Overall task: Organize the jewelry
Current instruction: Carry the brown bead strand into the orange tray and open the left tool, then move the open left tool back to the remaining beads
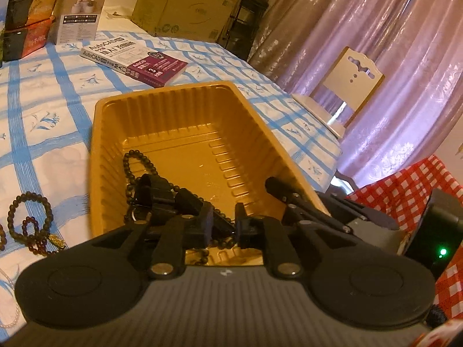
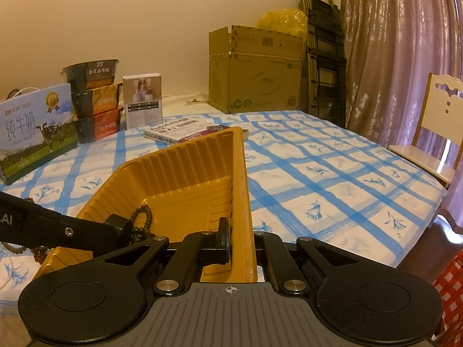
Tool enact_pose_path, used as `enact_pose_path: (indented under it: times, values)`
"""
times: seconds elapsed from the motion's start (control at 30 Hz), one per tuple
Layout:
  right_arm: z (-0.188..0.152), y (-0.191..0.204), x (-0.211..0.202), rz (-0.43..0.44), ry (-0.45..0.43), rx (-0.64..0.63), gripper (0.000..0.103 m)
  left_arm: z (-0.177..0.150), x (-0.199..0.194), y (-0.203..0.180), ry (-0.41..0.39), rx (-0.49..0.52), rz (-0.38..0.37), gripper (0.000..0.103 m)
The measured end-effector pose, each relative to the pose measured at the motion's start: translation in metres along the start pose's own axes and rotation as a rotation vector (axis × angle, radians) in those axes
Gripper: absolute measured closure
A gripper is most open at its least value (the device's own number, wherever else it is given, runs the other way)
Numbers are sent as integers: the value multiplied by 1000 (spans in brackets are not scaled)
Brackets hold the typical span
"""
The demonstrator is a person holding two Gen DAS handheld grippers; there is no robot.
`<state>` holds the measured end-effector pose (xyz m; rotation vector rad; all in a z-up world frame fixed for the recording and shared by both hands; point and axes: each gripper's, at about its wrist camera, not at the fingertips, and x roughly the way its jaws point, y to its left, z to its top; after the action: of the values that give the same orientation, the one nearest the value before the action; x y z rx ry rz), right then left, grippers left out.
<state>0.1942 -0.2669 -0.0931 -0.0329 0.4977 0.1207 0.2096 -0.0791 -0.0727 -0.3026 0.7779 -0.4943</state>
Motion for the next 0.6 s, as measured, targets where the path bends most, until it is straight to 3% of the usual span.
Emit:
enact_pose_path:
  times: [0.17, 0.27, 0.43, 0.6]
  values:
    - [0, 0, 0, 0, 1, 0, 99, -6, -14, 2, -24, -17, 10, 86]
    - [0, 0, 0, 2, 0, 0, 99, -12, -33, 9, -55, 1, 54, 84]
    - [0, 1, 0, 0, 0, 2, 99, -24, -74, 40, -84, 5, 208, 80]
    - [0, 0, 0, 0, -1, -1, 99, -40, -100, 78, -63, -31, 381, 79]
